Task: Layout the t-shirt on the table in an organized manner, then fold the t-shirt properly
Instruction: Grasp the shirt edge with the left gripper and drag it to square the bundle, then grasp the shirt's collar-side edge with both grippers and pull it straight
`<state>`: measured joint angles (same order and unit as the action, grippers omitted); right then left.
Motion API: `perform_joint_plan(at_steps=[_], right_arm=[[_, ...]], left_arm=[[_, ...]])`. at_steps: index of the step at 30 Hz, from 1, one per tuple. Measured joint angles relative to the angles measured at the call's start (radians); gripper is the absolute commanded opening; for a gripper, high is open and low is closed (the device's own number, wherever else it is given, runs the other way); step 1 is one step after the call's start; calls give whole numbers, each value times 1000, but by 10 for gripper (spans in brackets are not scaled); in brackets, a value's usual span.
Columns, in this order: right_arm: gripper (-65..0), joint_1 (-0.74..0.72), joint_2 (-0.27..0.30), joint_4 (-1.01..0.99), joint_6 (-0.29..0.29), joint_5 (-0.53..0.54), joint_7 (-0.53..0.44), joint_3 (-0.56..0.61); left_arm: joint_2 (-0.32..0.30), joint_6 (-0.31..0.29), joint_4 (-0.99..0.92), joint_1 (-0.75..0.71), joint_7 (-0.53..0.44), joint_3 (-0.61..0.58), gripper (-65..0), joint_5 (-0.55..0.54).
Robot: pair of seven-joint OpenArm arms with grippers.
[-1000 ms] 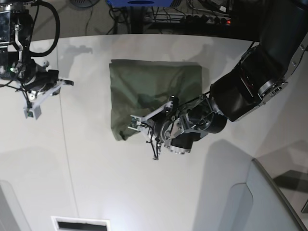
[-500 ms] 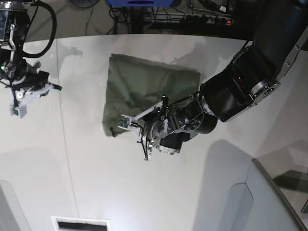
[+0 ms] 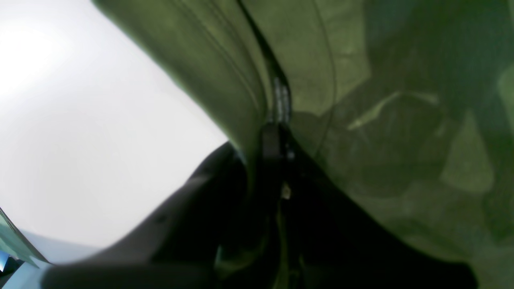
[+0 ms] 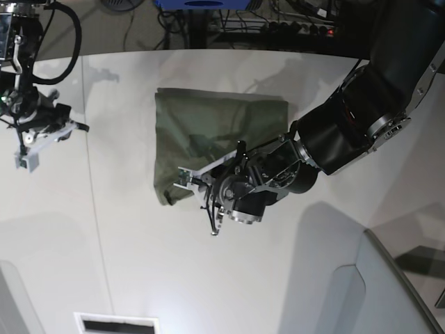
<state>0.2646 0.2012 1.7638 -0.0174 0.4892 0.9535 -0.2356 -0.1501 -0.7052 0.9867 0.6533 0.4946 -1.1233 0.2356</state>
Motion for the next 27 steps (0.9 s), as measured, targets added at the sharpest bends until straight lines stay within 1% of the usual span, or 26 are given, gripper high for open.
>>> perform_joint_plan(at_steps=[9,10,14,16,17,18,19,24,27], right_arm=[[-599,3,0,0,0,0,0,0],[-599,3,0,0,0,0,0,0],[-599,3,0,0,0,0,1,0],[-599,2,0,0,0,0,0,0],[-599,3,0,0,0,0,0,0],[-599,3,0,0,0,0,1,0],[-599,3,0,0,0,0,1,0],[-599,3,-1,0,0,0,1,0],[-599,2,-3,0,0,0,2,3]], left_arm=[[0,0,1,0,0,-4,-650,3],[0,0,1,1,0,-4,-629,3],[0,0,0,11,2,-4,-242,5],[0,0,0,23,2,-5,-114,3],[0,0,0,31,3,-5,-58,2],[0,0,0,39,3,-5,-16,-2],[0,0,0,46,3,-4,0,-3],[0,-2,2,74,3,4,0,-3],[-11,-2,69,106,13,5,0,-4]])
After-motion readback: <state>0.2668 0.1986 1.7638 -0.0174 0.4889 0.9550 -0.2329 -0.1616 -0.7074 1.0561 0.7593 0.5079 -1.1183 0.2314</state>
